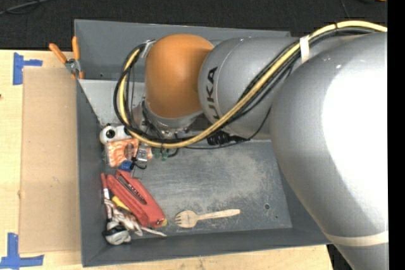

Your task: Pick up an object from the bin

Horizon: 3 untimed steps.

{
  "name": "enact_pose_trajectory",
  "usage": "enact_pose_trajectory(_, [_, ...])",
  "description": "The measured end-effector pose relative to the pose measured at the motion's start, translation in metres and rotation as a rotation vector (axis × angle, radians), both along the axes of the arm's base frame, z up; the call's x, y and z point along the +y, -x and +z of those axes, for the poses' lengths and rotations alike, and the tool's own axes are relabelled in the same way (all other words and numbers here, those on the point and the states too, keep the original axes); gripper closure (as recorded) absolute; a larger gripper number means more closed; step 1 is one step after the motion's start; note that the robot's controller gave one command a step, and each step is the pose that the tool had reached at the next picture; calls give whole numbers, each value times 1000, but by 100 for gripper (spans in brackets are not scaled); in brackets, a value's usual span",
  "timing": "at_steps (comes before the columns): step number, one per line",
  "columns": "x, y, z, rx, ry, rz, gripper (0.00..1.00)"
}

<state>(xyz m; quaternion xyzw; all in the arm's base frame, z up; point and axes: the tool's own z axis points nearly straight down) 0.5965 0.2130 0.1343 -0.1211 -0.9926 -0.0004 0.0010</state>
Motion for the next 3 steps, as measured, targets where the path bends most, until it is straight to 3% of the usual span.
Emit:
enact_pose_trajectory(1, [22, -23, -2, -3, -1, 50, 0])
enact_pose_trajectory(2, [22, -19, -62, -2, -1, -267, 0])
enact_pose_trajectory(3, [18, -25, -63, -8, -3, -13, 100])
